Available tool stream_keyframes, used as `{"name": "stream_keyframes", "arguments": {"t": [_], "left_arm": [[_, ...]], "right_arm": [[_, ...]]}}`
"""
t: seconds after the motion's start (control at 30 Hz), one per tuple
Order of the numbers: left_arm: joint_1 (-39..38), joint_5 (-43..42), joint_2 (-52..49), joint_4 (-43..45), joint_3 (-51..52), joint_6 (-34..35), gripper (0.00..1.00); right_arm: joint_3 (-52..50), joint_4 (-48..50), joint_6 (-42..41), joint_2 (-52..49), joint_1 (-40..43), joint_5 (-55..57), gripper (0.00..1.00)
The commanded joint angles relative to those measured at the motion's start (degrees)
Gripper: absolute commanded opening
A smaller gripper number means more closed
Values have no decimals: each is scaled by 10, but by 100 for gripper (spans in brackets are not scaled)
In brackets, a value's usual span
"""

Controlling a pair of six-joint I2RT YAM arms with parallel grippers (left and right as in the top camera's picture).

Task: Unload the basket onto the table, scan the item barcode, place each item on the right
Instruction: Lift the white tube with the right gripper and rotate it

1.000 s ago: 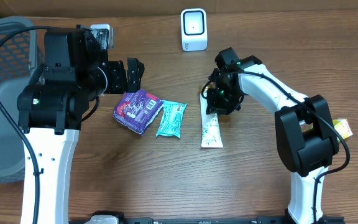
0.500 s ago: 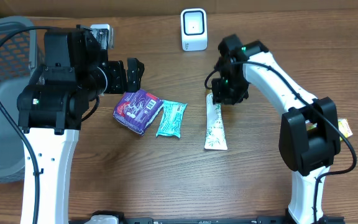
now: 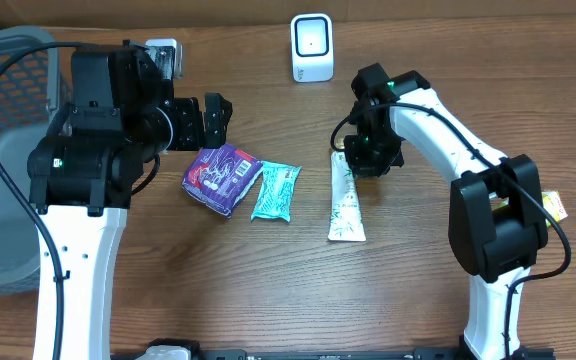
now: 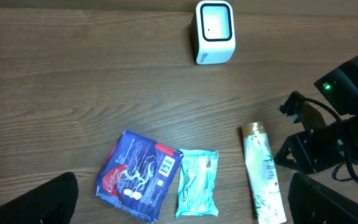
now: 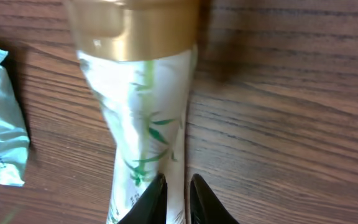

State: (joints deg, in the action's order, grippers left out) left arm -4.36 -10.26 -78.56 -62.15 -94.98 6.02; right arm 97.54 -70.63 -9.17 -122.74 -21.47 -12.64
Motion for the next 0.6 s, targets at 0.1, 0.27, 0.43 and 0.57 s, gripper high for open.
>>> {"name": "stream_keyframes", "arguments": {"t": [0.1, 0.27, 0.43, 0.57], "left_arm": [[2, 4, -2, 2, -7, 8, 100], [2, 4, -2, 2, -7, 8, 100], [2, 4, -2, 2, -7, 8, 100], [2, 3, -2, 2, -7, 8, 100]], "right_arm": [[-2, 4, 1, 7, -3, -2, 12], [33, -23, 3, 17, -7, -3, 4], [41, -32, 3, 31, -24, -4, 4], [27, -21, 3, 31, -37, -3, 4]]}}
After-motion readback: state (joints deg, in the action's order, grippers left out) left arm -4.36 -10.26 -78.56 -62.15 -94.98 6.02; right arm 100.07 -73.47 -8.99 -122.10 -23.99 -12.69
